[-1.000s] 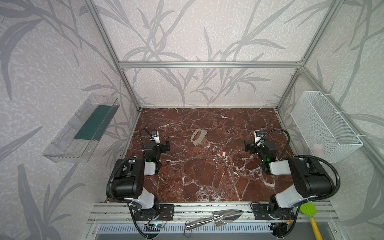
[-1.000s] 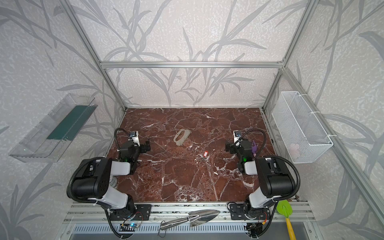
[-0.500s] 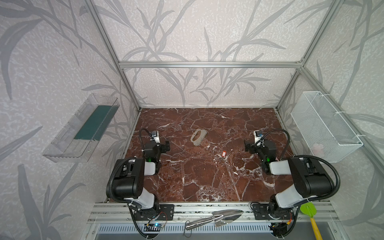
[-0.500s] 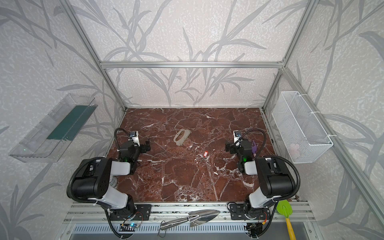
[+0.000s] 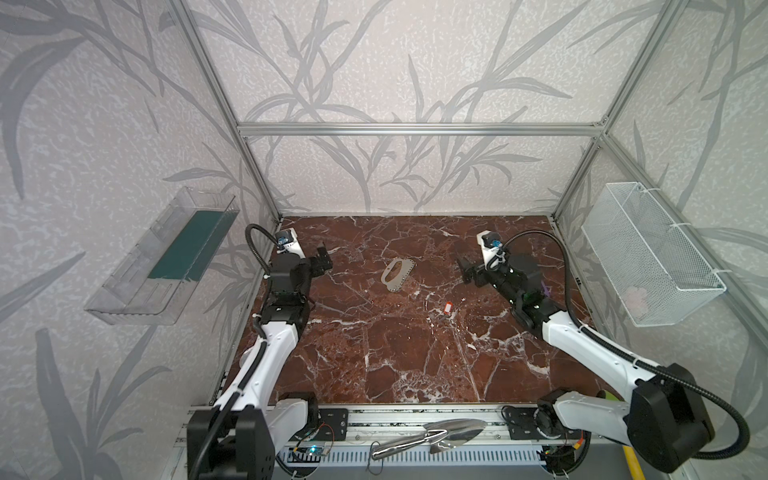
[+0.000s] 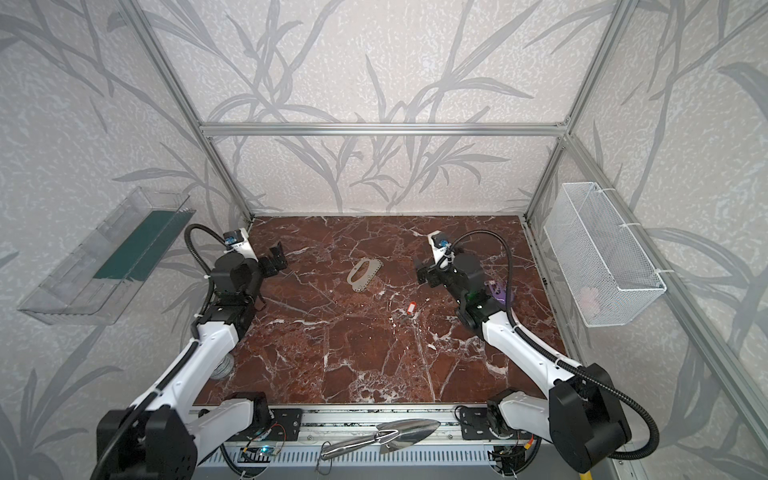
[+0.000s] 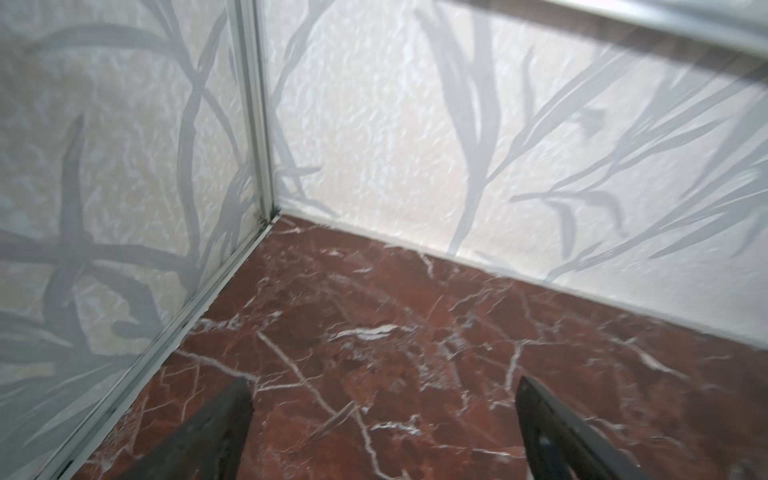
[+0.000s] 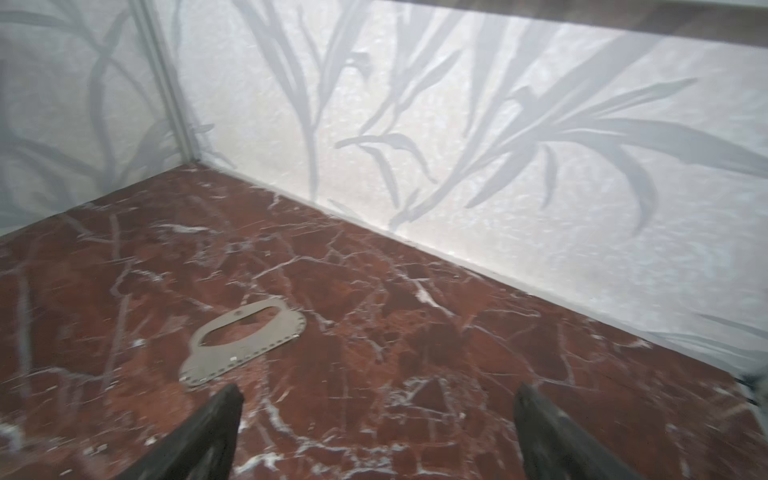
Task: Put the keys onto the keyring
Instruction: 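Reach the right gripper toward the steel keyring plate while the left arm rises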
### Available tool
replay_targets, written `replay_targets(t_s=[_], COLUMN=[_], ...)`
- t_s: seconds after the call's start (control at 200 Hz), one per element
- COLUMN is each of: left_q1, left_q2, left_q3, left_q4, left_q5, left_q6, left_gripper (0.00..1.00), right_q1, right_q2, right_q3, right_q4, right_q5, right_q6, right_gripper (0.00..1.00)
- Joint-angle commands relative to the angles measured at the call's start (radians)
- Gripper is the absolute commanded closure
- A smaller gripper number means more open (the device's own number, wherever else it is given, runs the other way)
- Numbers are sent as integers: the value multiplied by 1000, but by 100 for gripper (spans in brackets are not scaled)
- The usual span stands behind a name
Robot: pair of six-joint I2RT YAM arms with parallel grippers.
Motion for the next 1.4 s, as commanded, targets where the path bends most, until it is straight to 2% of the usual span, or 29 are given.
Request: replay_targets(t_s=[0.0,0.055,0.205,0.29,0.505,0.77,1.395], left_q1=[-51,-72,-107,-125,-141,-160,-193], left_q2=[-104,-162,-288,-332,-285,-212,-149], left_q3=[-49,-68,-126,-137,-19,39,76], left_q4=[-201,-233,-312,-331,-528,-578,-574], left_q5=[60,73,75,100,41,32,14], left_q6=[-160,-198,-297,-304,-255,-243,-220], left_gripper=[1,1,1,1,1,1,1], right_q1=[101,142,194,223,258,281,287], right_q2=[119,182,345,423,604,719,929], right_q3=[100,140,250,295,419,538,790], right_q4=[-294,-312,-356,-360,-372,-399,-532], right_q5=[-5,14,-10,16,33,13,121], right_q6=[38,65,152,170,190,181,130], right_gripper=[0,4,30,39,59,67,78])
